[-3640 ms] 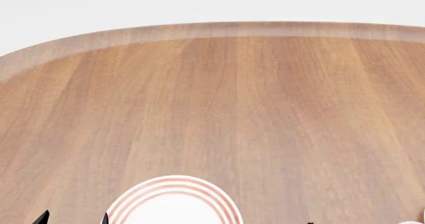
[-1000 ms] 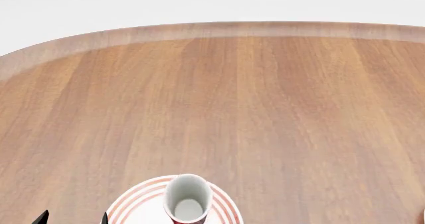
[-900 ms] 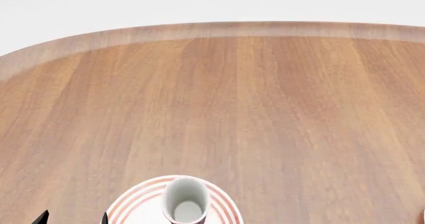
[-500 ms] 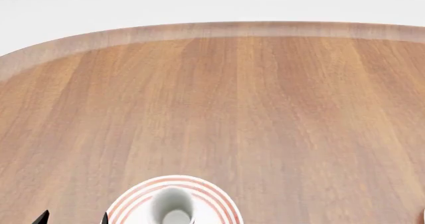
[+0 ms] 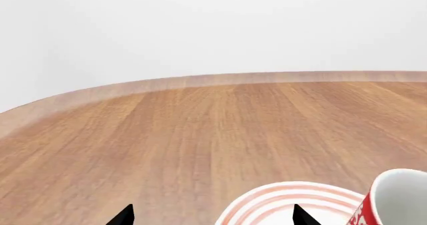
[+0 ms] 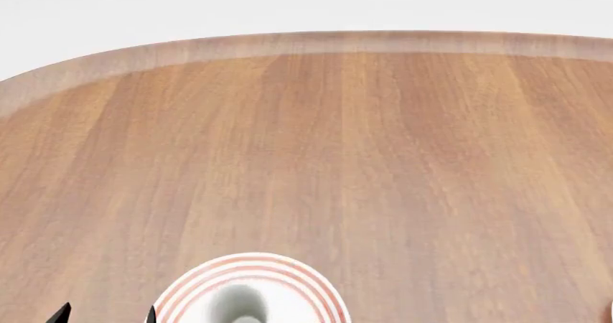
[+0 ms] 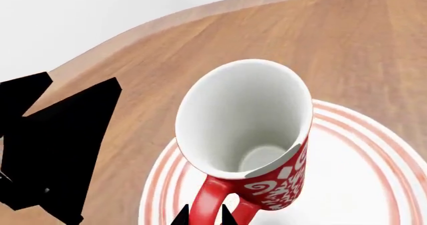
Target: Put the red mug on the left plate.
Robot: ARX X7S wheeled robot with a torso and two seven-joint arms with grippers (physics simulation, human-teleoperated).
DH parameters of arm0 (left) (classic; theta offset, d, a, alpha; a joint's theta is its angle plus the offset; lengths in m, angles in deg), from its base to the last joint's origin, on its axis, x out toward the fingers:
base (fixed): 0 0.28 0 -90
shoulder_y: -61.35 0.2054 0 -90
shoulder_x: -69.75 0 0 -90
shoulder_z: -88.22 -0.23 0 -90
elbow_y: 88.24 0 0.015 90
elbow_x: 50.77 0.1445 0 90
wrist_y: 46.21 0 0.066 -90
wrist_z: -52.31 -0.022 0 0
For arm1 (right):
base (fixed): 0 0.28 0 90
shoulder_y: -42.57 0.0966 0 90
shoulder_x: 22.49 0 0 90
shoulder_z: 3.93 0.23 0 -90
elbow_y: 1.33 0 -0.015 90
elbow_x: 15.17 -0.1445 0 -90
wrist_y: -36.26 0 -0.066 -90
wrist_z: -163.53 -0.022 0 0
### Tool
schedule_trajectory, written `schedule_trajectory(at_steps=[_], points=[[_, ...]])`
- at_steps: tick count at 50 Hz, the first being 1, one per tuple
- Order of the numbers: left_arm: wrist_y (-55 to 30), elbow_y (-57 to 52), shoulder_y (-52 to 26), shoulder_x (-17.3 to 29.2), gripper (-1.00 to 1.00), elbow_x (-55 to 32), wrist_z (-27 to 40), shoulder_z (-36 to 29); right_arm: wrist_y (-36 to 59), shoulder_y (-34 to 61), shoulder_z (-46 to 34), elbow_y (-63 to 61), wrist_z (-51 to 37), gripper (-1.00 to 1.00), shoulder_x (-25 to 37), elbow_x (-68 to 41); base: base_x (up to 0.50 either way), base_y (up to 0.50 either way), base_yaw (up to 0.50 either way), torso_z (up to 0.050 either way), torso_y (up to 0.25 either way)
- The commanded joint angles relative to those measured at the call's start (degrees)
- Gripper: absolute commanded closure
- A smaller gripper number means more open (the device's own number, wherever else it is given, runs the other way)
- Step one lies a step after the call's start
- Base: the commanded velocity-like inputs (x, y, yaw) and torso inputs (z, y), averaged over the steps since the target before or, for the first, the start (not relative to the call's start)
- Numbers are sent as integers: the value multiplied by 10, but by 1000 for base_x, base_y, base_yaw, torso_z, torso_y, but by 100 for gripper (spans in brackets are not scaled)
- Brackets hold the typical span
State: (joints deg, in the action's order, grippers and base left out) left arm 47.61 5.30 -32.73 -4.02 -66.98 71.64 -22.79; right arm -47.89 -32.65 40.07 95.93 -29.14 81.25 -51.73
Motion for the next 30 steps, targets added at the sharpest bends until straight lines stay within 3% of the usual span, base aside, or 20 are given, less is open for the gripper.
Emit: schedule_trajectory(at_steps=[1,30], points=[[1,1,-1,1,-100,-1,1,-2,-11,5,-2,27,9,100,-8,13,0,0,0,0,0],[1,-2,-1,5,-100,-6,5,-6,-19,7,-4,45,11,100,-11,14,0,0,0,0,0]])
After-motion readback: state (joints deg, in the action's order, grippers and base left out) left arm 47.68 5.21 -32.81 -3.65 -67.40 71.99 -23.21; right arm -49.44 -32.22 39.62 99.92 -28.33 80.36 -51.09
